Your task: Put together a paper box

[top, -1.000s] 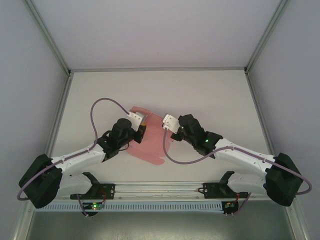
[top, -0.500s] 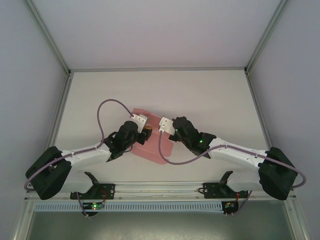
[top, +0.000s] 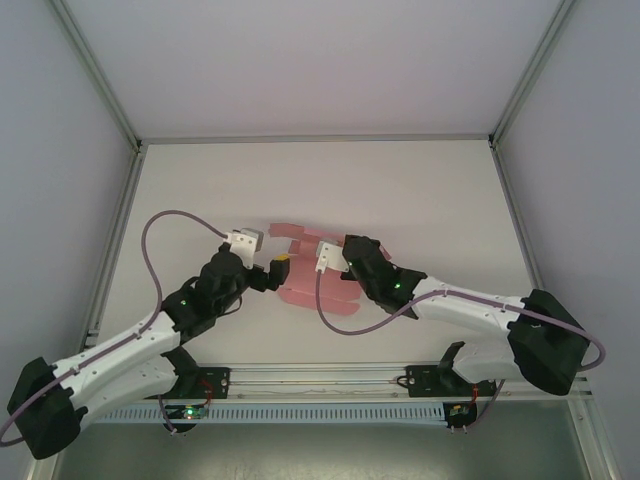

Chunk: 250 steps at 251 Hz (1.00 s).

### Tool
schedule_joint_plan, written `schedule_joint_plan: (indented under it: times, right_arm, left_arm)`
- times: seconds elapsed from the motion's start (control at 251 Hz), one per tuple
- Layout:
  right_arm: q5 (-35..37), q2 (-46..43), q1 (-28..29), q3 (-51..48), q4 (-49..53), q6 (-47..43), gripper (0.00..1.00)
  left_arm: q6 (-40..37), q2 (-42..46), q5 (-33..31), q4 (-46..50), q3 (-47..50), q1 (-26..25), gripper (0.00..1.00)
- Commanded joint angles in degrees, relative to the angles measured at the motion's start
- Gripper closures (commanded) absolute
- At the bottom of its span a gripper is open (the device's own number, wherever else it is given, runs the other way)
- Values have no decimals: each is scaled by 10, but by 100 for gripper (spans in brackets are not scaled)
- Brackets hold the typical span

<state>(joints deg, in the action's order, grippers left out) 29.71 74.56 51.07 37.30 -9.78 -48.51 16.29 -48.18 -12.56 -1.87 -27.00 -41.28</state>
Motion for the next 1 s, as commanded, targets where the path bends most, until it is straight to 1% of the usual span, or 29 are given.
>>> schedule_joint_plan:
  times: [0.0,0.108,0.227,0.319,0.603,0.678,0.746,0.886,0.934,0.994]
  right_arm:
    - [68,30,10,-12,-71,-81,100]
    - [82,64,14,-28,-119,-129,100]
    - [82,97,14,-31,-152,-147,100]
    - [80,120,13,-24,-155,-154,100]
    - [60,182,-16,4,-154,-155,100]
    - [56,191,-21,6,-157,-162,100]
    - [46,194,-23,2,-167,-165,100]
    - [39,197,-23,-13,-197,-185,100]
    - [47,202,-23,-18,-215,-200,100]
    - [56,210,-23,-31,-260,-224,100]
  left_arm:
    - [39,7,-35,59,-8,-6,0]
    - [53,0,-8,54,-8,-5,0]
    - [69,-18,-30,75,-27,-3,0]
    - [77,-38,-40,94,-44,7,0]
    - [93,-98,-22,98,-75,48,0]
    - [94,-109,-14,102,-87,72,0]
    - [96,-120,4,97,-94,108,0]
    - [112,-163,90,55,-105,211,0]
    - [113,-186,93,45,-115,234,0]
    - [106,-218,92,48,-137,252,0]
